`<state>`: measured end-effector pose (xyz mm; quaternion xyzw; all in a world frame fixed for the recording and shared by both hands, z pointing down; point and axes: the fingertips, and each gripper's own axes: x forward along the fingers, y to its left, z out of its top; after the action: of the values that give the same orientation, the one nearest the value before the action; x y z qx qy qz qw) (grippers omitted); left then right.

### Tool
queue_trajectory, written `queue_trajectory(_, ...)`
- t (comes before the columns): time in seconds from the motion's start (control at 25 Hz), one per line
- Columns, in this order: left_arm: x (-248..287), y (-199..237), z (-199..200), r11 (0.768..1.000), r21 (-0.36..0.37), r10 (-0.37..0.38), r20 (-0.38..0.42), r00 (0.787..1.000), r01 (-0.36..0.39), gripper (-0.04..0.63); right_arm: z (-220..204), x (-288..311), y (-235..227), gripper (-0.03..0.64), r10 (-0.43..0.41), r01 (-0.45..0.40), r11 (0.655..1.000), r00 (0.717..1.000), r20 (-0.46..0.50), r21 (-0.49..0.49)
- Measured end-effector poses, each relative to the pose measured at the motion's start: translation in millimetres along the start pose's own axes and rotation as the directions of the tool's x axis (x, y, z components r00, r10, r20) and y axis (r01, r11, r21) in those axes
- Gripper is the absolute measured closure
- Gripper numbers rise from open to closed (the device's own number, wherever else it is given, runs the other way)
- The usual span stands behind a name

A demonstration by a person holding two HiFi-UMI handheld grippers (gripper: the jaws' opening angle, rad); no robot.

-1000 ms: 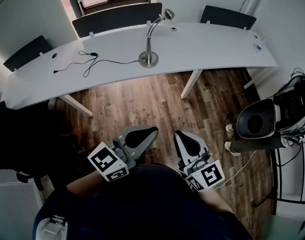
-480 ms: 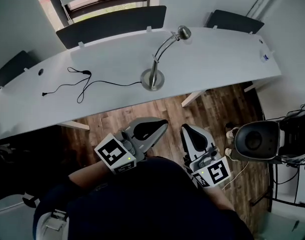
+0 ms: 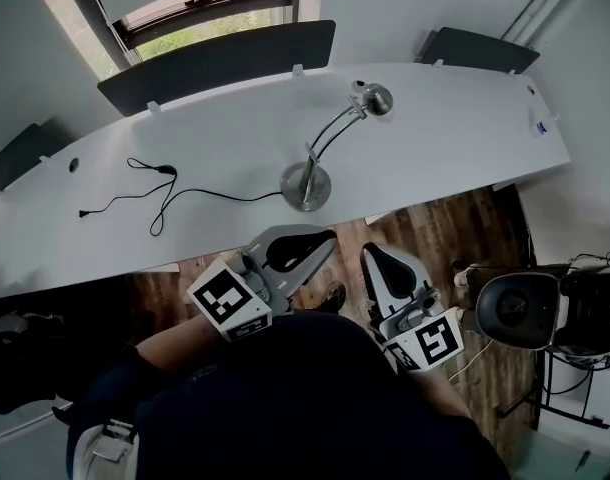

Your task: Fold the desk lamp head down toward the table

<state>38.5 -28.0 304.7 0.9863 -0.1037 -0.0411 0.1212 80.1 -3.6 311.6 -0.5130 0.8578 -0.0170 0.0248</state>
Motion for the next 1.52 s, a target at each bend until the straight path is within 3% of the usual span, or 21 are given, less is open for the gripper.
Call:
queue_trajectory(0.24, 27.1, 15.7, 2.4, 0.996, 0.019, 0.085, -0.021, 0.996, -0.085, 0.594, 7.8, 11.3, -36.6, 0.606, 0.059, -0.059, 0.998, 0.998, -0.001, -0.018)
queue_trajectory(0.48, 58.9, 22.5, 8.5, 0.990, 0.036, 0.136, 0.013, 0.991, -0.137, 0.594, 12.4, 17.8, -72.3, 0.606, 0.117, -0.117, 0.993, 0.993, 0.014, -0.012)
queue_trajectory(0.8, 72.4, 18.6, -11.7, 0.975, 0.087, 0.208, -0.026, 0.978, -0.205, 0.594, 5.5, 14.3, -79.3, 0.606, 0.201, -0.201, 0.980, 0.979, 0.035, -0.007)
queue_trajectory(0.92, 75.7, 23.0, -16.1, 0.967, 0.075, 0.245, -0.028, 0.969, -0.242, 0.594, 1.9, 18.3, -86.5, 0.606, 0.218, -0.218, 0.976, 0.975, 0.039, 0.002)
queue_trajectory(1.12, 71.1, 38.5, -29.9, 0.963, 0.078, 0.261, -0.044, 0.964, -0.257, 0.594, -7.4, 23.6, -92.3, 0.606, 0.199, -0.199, 0.980, 0.980, 0.020, 0.002)
queue_trajectory(1.52, 45.0, 92.5, -30.4, 0.976, 0.043, 0.215, -0.009, 0.977, -0.215, 0.594, -8.0, 72.6, -90.5, 0.604, 0.113, -0.116, 0.992, 0.992, -0.056, -0.053)
